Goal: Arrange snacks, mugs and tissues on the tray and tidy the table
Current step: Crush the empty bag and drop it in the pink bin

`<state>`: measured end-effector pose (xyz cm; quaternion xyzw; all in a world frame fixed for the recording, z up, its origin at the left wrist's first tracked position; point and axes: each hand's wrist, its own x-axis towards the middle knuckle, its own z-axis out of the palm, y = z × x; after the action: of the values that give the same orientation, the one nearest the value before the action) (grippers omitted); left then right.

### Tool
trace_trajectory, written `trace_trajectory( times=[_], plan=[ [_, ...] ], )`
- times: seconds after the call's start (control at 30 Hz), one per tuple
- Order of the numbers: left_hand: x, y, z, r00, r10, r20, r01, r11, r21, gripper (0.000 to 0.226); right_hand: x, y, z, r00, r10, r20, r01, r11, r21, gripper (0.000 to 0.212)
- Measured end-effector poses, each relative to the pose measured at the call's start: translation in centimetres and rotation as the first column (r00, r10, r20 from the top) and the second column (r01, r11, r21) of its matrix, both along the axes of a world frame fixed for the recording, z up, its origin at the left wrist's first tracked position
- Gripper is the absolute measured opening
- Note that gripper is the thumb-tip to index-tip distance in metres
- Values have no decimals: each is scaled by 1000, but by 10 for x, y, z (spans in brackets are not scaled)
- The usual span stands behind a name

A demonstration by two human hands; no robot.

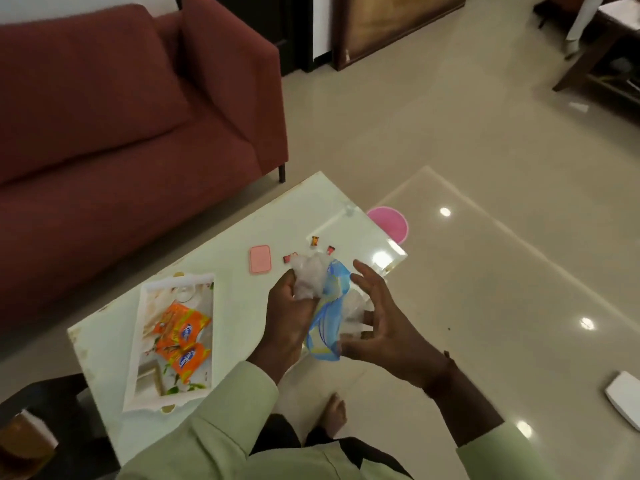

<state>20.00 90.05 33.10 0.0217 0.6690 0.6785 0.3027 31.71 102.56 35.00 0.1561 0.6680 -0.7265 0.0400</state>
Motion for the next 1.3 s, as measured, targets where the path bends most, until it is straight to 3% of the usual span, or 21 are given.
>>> trace_trajectory(
  times=[0.13,0.3,0.4,0.5,0.57,0.7,0.77,0.87,0.97,1.03,1.1,1.2,1.3],
  plan=[
    [10,41,0,992,-64,-109,58,997,-53,12,-2,37,1,999,44,4,-44,989,144,110],
    [4,87,-1,963,-142,-227,121,987,-104,19,-14,75,-15,979,-201,-26,201,943,264,72],
    [-6,110,-8,959,-266,-97,263,964,-49,27,-27,102,-24,935,-356,1,350,920,178,42],
    [-27,128,-20,924,-361,123,337,924,182,39,-41,131,-30,883,-465,62,459,884,90,33],
    [-44,139,-28,878,-454,154,401,872,281,60,-52,153,-35,841,-526,128,525,850,46,29],
    [-72,177,-41,780,-613,-125,619,785,22,96,-71,192,-48,795,-535,284,567,823,-38,17],
    [-80,201,-49,711,-651,-266,636,756,-152,88,-80,209,-55,783,-520,340,569,821,-55,15],
    [-90,239,-59,788,-595,-160,586,804,-105,56,-89,232,-59,770,-499,398,568,819,-73,4],
    [-102,270,-70,849,-506,-153,484,860,-159,29,-92,257,-56,811,-409,418,523,827,-205,17],
    [-113,290,-77,887,-441,-138,413,891,-191,22,-93,278,-55,850,-354,391,500,776,-384,28],
    [-121,309,-85,907,-402,-126,366,899,-240,17,-92,299,-56,869,-335,363,476,765,-433,42],
    [-126,343,-100,925,-364,-104,324,903,-282,19,-95,332,-68,911,-284,300,363,897,-252,63],
    [-125,378,-114,919,-395,4,383,888,-253,24,-106,363,-87,935,-235,266,240,971,15,62]
  ],
)
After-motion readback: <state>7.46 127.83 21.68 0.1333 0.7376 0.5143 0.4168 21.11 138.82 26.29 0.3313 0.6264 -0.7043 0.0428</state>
